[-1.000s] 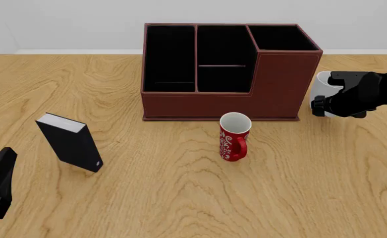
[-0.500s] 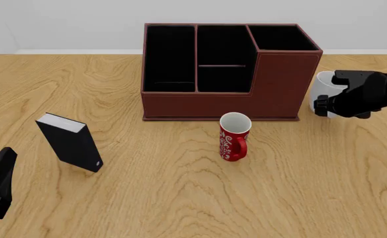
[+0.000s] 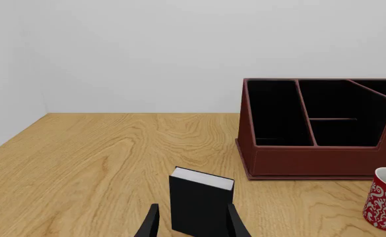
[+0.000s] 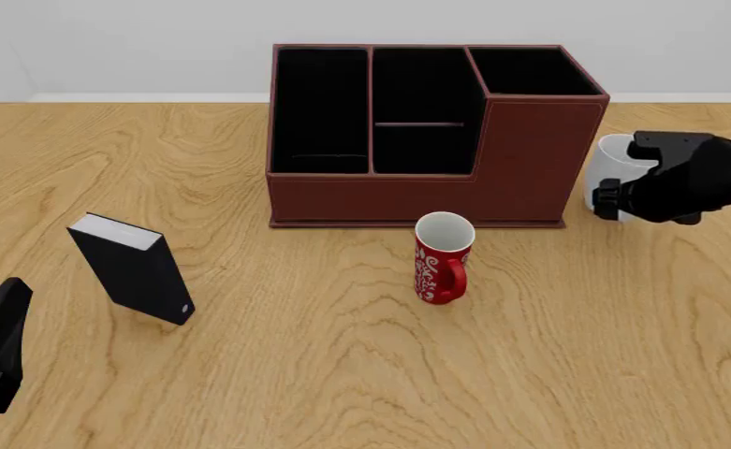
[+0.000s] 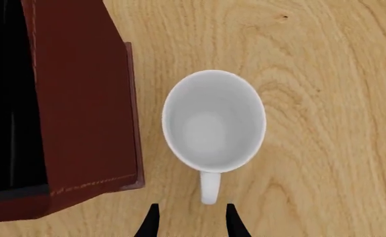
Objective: Pick up the white mug and place it to the right of the caddy.
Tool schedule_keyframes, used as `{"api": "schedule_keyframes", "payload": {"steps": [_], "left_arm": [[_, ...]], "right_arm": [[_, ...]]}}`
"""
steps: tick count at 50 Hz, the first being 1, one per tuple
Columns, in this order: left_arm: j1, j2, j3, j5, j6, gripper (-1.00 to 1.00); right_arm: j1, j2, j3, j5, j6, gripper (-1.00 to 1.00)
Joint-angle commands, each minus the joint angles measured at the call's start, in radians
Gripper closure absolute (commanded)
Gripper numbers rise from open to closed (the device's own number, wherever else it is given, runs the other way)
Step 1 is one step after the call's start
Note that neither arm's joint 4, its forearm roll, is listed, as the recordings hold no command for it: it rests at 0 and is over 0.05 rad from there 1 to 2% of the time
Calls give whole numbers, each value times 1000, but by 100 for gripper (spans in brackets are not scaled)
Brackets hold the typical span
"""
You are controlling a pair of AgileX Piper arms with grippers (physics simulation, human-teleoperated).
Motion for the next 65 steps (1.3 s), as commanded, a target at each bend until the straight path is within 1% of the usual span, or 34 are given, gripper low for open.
{"api": "schedule_keyframes", "payload": {"steps": [1,5,10,29,43,54,65], "left_arm": [[0,0,0,0,0,-100],[0,0,0,0,0,-100],[0,0,0,0,0,-100],[0,0,0,0,0,-100],[0,0,0,0,0,-100],[0,0,0,0,0,-100],[0,0,0,0,0,-100]], "right_arm": [[2,-15,23,-14,4,-100],[-2,-31,38,-18,-2,-100],[5,-61,56,-16,6,-100],[5,-143,92,-6,3,-100],[8,-158,109,-13,12,-100],[5,-199,128,-7,23,-100],[2,-216,145,-10,18,-100]]}}
